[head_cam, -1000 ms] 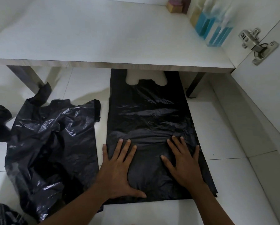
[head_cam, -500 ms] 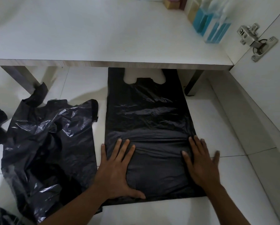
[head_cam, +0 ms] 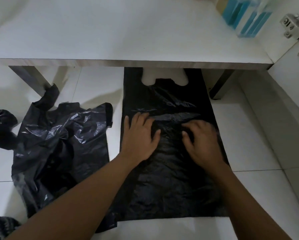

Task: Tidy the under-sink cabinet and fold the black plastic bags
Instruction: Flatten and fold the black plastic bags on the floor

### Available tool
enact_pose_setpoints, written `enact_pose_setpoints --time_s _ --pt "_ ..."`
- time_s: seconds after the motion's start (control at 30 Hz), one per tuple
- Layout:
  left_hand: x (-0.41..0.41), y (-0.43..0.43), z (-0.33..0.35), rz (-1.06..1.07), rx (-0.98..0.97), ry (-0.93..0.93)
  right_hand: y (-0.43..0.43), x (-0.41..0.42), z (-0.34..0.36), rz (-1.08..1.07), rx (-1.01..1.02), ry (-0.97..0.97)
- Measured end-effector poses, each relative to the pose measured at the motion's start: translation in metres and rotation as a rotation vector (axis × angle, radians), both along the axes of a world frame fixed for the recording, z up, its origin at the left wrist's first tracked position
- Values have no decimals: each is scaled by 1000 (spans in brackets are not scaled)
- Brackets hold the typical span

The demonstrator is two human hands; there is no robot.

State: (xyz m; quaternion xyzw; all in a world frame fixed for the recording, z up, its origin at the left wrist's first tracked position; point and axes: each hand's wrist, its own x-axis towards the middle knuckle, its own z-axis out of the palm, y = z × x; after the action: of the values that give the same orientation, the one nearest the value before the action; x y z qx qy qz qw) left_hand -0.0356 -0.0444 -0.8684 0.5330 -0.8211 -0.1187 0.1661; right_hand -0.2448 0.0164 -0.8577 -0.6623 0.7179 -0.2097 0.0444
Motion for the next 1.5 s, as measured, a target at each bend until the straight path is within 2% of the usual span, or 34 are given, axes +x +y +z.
enact_pose_setpoints --time_s 0.13,0.2,0.37,0.47,0.63,0.77,0.87,0.93,1.07,1.2,1.33,1.37,1.43,1.5 --pt "6 -15 -36 0 35 -129 -44 43 -24 182 137 77" --pt "9 -13 -44 -15 24 -134 -64 38 -37 190 194 156" --pt "10 -15 -44 -13 60 -129 -150 -16 -45 -54 243 111" --pt "10 -16 -44 -17 94 -140 -204 -52 -43 -183 313 -8" --pt "9 -19 -46 -10 117 -177 -250 -85 -41 -182 308 -92" --pt "9 -19 -45 3 124 -171 -236 -72 -30 -208 44 -87" --pt "10 -18 -44 2 114 -157 -186 -46 -20 -133 -103 -33" --pt "10 -17 -43 4 85 -123 -137 -17 -19 -86 -40 -31" --pt "10 -13 -42 6 24 -86 -79 23 -27 -49 233 111" --pt "10 -10 -34 10 24 -149 -78 20 -23 -63 252 82" --pt "23 -14 -4 -11 150 -144 -86 22 -10 -70 410 45" --pt "31 -16 6 -4 140 -144 -87 25 -6 -76 425 53" --pt "56 -20 25 43 15 -152 -90 41 4 -77 316 58" --pt "90 -26 43 197 -88 -114 -90 73 14 -15 177 -85"
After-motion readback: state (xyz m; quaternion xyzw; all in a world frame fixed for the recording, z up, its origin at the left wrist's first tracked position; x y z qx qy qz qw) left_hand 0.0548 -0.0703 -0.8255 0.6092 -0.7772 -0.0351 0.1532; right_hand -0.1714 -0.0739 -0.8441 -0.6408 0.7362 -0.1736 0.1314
